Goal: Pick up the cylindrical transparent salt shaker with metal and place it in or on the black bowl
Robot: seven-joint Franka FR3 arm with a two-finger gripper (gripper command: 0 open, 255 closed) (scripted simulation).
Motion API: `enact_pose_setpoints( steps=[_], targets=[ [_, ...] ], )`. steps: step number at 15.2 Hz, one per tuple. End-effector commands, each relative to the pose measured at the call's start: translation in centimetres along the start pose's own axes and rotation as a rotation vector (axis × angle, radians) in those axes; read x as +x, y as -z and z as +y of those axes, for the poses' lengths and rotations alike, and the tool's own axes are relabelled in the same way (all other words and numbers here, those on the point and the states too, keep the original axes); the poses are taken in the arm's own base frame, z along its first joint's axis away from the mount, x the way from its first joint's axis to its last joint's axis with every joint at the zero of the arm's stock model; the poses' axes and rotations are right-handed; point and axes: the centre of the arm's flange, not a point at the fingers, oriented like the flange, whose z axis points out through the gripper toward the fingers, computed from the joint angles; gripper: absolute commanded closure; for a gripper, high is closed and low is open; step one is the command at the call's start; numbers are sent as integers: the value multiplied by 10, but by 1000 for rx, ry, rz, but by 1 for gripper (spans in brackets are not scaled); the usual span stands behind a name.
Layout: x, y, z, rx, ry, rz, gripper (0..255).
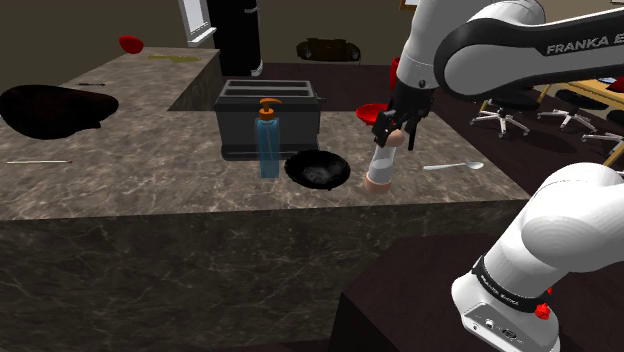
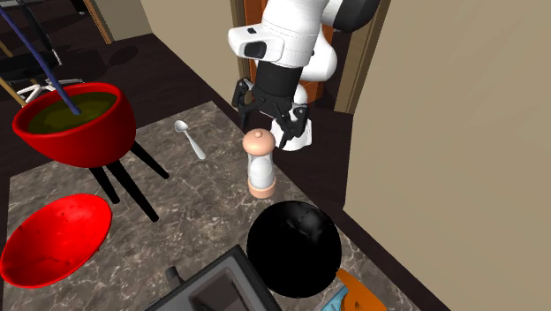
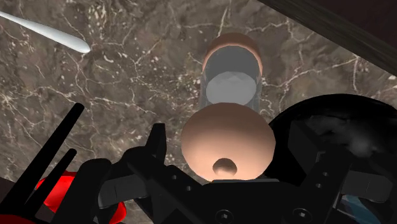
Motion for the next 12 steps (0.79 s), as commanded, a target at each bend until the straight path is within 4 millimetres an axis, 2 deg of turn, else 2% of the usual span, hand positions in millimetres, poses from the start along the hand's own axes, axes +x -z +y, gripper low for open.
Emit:
enact_pose_setpoints(
  steps=[1, 6, 7, 12],
  targets=[
    [-1, -2, -1, 0, 0, 1, 0],
    [-1, -2, 0, 0, 0, 1, 0],
    [-1, -2, 0, 0, 0, 1, 255],
    [0, -2, 0, 0, 0, 1, 255]
  ],
)
